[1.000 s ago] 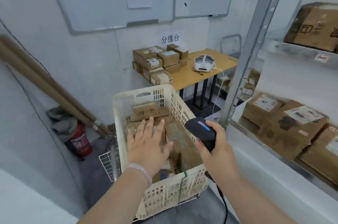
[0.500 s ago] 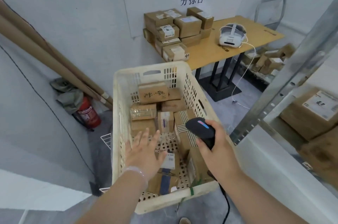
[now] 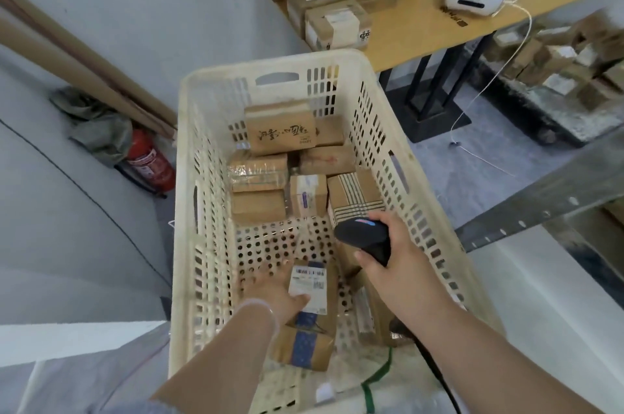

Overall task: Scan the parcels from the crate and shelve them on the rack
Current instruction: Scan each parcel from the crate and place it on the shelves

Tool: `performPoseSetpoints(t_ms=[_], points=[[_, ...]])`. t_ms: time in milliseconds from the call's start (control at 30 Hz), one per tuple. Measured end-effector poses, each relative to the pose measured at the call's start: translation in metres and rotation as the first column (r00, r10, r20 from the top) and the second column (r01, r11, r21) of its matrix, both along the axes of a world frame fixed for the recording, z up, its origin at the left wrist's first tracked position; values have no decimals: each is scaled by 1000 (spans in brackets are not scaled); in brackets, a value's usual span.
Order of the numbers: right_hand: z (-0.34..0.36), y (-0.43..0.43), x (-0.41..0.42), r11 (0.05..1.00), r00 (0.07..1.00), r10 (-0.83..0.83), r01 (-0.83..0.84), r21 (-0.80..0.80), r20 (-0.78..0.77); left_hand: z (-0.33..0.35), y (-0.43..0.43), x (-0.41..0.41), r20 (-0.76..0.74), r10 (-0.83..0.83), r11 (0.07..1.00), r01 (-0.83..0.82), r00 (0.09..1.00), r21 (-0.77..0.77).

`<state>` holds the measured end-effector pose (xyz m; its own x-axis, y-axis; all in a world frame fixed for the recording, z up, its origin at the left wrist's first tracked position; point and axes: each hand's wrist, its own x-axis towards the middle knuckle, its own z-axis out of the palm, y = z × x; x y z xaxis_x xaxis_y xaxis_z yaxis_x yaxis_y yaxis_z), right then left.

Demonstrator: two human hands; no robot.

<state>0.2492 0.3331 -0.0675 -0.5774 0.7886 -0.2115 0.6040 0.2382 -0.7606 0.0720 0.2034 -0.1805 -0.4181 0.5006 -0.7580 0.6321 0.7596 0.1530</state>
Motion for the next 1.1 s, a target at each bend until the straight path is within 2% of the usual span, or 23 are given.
performPoseSetpoints(t_ms=[167, 300, 533, 700, 933, 1100], points=[[-16, 6, -8, 997, 995, 53, -48, -59, 90, -23, 3, -14, 289, 222, 974, -223, 931, -30], [-17, 4, -12, 997, 994, 48, -42, -67, 101, -28, 1, -20, 385, 308, 948, -315, 870, -47], [2, -1, -11, 999, 994, 10, -6, -42, 105, -6, -7, -18, 428, 323, 917, -391, 844, 79], [34, -18, -6, 996, 995, -94, 94, -1, 18, 36, -10, -22, 420, 259, 887, -386, 870, 253], [102, -53, 5, 958, 957, -247, 265, 109, -153, 115, -8, -25, 343, 119, 771, -304, 932, 560], [153, -74, 13, 920, 910, -304, 358, 163, -282, 179, 17, -13, 298, 38, 607, -259, 954, 751]])
